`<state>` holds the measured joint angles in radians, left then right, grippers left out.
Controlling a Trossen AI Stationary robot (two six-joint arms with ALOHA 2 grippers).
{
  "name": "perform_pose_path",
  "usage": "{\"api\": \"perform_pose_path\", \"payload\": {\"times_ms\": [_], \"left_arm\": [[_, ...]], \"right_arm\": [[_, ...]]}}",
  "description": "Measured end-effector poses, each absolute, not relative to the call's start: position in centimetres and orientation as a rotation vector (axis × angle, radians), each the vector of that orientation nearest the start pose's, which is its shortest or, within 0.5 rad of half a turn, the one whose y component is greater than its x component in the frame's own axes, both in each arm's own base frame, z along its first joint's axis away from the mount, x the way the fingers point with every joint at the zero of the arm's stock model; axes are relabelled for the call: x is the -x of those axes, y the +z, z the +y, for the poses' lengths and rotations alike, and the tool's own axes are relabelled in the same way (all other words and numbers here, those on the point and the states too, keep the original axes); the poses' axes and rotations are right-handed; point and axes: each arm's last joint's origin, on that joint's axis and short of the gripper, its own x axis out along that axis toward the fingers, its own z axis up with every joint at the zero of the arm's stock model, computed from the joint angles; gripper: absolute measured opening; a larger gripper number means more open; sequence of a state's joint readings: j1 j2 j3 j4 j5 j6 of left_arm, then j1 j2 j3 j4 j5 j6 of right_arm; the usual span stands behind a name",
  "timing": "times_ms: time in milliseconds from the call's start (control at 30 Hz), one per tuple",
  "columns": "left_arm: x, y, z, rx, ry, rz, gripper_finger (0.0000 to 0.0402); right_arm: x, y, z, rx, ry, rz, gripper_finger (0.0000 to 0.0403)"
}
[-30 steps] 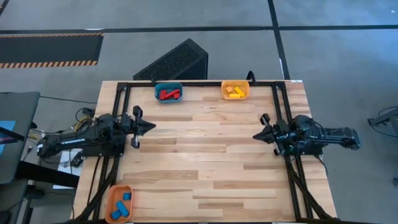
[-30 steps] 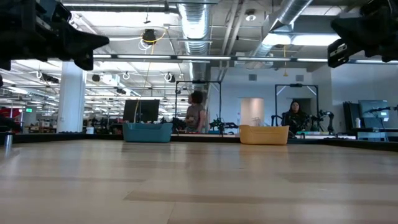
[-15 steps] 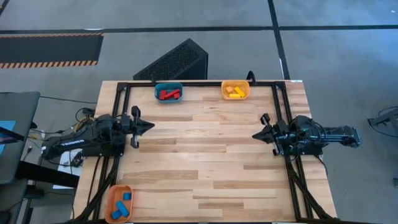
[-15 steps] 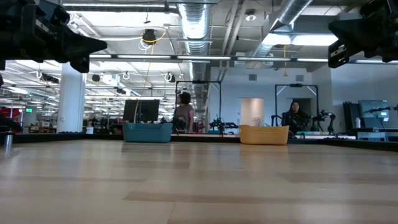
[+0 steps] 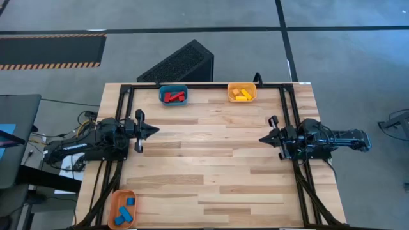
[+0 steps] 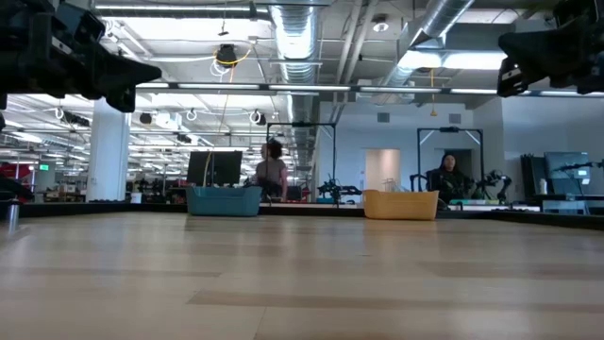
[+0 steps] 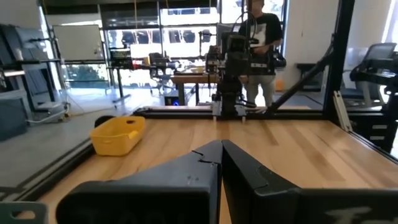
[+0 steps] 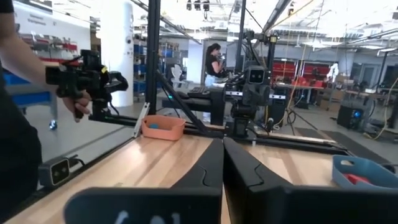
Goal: Sort & place blocks by color
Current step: Return to Home Position
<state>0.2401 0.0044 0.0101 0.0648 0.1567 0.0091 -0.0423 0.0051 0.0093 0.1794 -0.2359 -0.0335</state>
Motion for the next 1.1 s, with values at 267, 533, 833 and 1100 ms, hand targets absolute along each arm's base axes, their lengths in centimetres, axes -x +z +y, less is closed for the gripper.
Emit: {"api": "perform_pose_path", "payload": {"times_ms": [267,533,833,1100], "left_arm": [[-9.5,17.2,1.9,0.016,0.101,-0.061,0.0],[-9.4,16.9,2.5,0.08,0.286,-0.05,0.0],[-9.4,16.9,2.5,0.083,0.287,-0.051,0.0],[-9.4,16.9,2.5,0.083,0.287,-0.05,0.0]], "right_arm": [[-9.6,18.1,0.0,0.076,0.162,-0.156,0.0022],[-9.7,17.3,0.0,0.065,0.161,-0.082,0.0022],[-9.7,17.2,0.0,0.062,0.161,-0.062,0.0023],[-9.7,17.1,0.0,0.061,0.162,-0.057,0.0025]]}}
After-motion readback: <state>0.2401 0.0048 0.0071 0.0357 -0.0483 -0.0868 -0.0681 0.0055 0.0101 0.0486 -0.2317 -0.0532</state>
